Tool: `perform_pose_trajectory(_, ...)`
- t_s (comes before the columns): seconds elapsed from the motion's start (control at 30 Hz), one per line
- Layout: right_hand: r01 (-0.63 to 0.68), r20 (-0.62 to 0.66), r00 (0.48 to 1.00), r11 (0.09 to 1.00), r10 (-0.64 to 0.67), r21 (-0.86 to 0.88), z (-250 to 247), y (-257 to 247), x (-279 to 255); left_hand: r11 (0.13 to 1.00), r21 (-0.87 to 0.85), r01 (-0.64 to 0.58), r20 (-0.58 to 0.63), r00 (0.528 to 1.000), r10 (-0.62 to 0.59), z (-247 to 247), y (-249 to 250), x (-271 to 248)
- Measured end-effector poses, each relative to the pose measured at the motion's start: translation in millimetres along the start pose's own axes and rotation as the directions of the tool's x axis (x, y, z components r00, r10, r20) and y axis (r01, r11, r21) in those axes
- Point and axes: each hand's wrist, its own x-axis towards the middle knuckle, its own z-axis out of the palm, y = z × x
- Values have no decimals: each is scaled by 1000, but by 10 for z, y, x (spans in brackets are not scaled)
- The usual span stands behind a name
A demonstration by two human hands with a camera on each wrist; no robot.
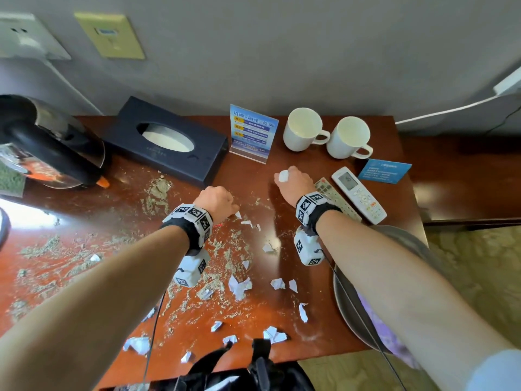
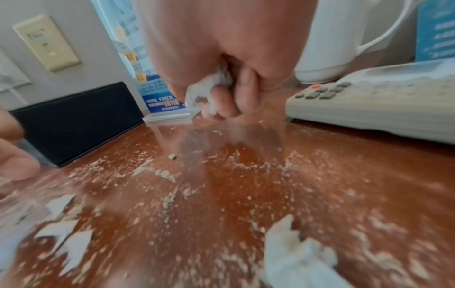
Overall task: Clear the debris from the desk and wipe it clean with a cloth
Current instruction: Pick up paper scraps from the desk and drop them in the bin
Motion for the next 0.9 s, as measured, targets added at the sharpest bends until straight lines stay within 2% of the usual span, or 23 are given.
perform_pose_trajectory(0.17, 75, 38, 997, 996, -73, -44, -39, 180, -247, 986, 164, 3, -25, 1000, 1, 80, 118, -164)
perform_pose_trajectory(0.3, 86, 47, 995, 996, -87, 25, -41, 348, -508, 983, 182, 7, -44, 999, 1, 168, 182, -351)
perform_pose_trajectory(0.53, 11, 66, 998, 1000, -10, -28, 21, 573, -929, 999, 40, -5, -40, 999, 7, 478, 195, -647)
perform_pose_trajectory(0.63, -4, 47, 999, 996, 8, -87, 53, 625, -1179, 992, 117, -55, 5, 998, 55, 636, 173, -757)
perform_pose_trajectory(0.7, 30, 59, 998, 994, -24, -101, 112, 668, -1353, 980, 188, -58, 46, 998, 51, 736, 140, -819)
perform_pose_trajectory(0.8, 56, 118, 992, 995, -46, -77, 222, 724, -1590, 941, 326, -95, 86, 994, 70, 853, 70, -928)
perform_pose_trajectory(0.9, 55, 159, 986, 998, -51, -18, 351, 741, -1838, 896, 417, -150, 76, 989, 130, 919, 11, -1064)
